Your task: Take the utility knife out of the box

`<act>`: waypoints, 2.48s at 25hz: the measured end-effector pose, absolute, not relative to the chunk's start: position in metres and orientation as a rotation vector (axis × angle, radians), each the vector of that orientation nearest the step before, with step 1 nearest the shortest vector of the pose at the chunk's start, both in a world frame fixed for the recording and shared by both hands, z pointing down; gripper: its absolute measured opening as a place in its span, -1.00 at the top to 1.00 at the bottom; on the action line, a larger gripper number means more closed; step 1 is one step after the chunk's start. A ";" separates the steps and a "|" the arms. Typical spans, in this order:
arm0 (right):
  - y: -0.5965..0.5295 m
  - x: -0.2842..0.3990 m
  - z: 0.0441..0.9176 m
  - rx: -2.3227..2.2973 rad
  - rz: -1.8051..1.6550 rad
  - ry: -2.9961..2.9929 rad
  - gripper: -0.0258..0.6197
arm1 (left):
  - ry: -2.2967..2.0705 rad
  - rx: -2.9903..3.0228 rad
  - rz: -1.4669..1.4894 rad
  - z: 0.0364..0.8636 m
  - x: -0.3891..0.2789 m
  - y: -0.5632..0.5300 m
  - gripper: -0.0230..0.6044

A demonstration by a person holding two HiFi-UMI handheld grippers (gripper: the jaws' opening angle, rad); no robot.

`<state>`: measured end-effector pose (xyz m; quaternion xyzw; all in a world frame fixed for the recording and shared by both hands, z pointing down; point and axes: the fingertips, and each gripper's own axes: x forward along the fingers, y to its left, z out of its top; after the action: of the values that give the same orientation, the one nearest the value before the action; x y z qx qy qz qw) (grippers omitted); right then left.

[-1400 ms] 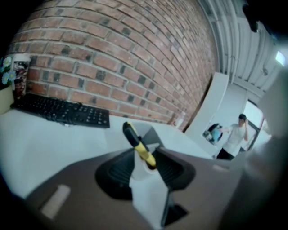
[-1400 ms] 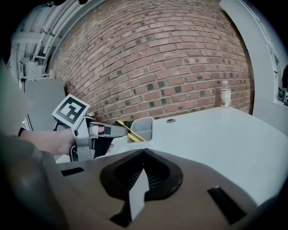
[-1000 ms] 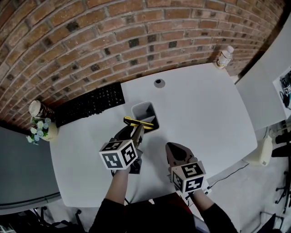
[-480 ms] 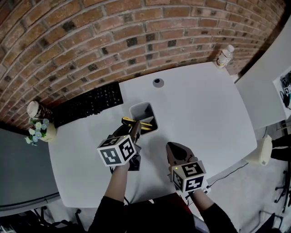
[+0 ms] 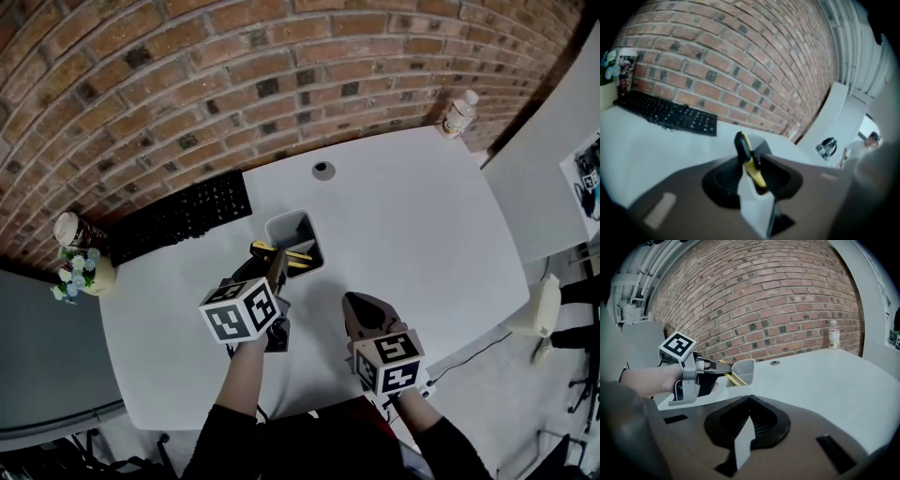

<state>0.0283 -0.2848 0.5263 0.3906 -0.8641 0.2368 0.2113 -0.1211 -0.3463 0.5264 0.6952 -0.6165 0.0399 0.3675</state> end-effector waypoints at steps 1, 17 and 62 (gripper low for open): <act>-0.284 0.028 0.526 1.086 0.658 -2.401 0.90 | -1.587 1.791 0.109 0.526 -0.120 -0.346 0.56; -0.277 0.035 0.521 1.135 0.649 -2.392 0.90 | -1.579 1.878 0.130 0.510 -0.105 -0.344 0.64; -0.225 0.048 0.483 1.268 0.557 -2.427 0.90 | -1.704 2.169 0.132 0.424 -0.095 -0.282 0.70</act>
<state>0.0483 -0.2253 0.4835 0.4470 -0.8555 0.1964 0.1724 -0.0955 -0.2823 0.4243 0.7714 -0.6059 0.0469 0.1889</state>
